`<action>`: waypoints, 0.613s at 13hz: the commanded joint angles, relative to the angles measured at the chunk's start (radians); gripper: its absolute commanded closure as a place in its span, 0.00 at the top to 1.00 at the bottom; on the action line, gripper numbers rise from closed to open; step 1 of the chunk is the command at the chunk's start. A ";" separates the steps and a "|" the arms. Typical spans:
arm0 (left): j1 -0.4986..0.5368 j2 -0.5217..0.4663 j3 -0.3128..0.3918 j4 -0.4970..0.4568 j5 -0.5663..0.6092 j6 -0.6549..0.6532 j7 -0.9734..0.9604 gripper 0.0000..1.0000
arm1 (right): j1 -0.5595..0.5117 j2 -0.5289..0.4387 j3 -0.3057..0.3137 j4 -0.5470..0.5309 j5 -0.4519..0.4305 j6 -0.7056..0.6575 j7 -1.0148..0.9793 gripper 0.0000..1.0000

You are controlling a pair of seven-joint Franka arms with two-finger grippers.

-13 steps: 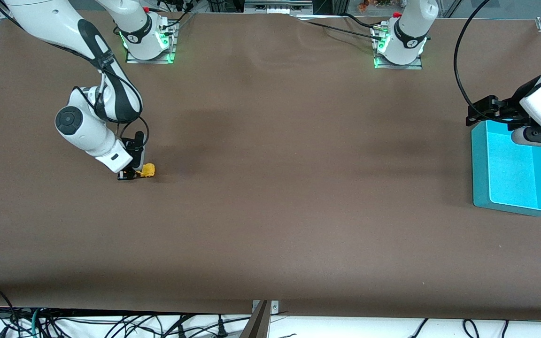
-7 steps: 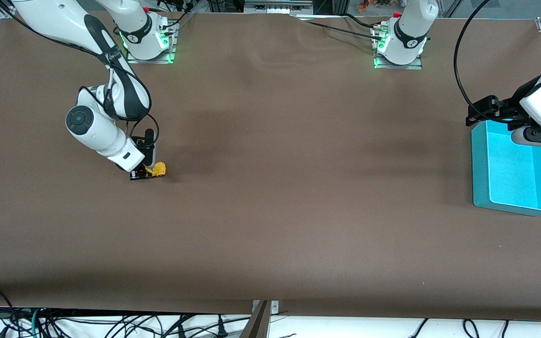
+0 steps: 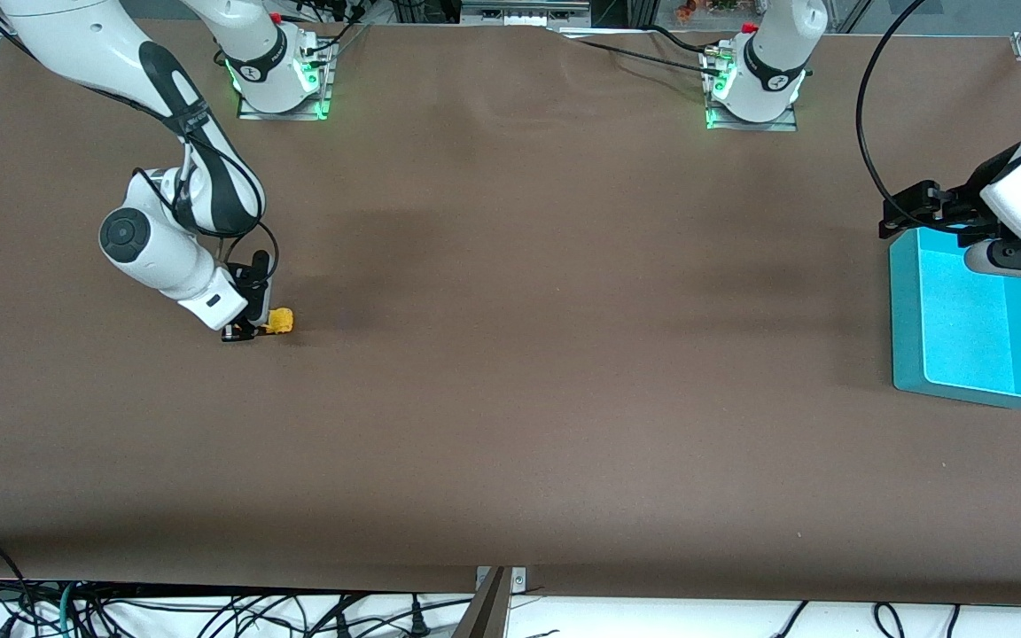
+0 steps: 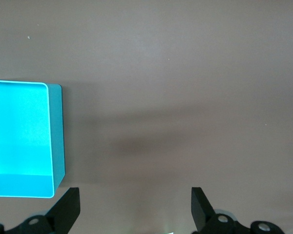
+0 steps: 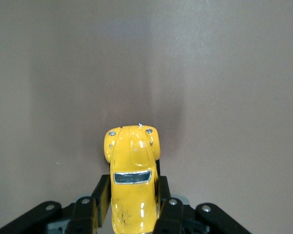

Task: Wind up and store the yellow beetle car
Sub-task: 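Drag the held car backward along the table with the right gripper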

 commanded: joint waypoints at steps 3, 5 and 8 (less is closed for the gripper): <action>0.002 0.008 -0.002 0.016 0.021 -0.008 0.021 1.00 | -0.068 0.021 -0.033 -0.019 0.007 0.005 -0.105 0.00; 0.002 0.008 -0.001 0.016 0.021 -0.008 0.021 1.00 | -0.101 0.026 -0.055 -0.019 0.007 0.004 -0.154 0.00; 0.002 0.008 -0.001 0.016 0.021 -0.008 0.021 1.00 | -0.157 0.036 -0.080 -0.017 0.009 0.001 -0.238 0.00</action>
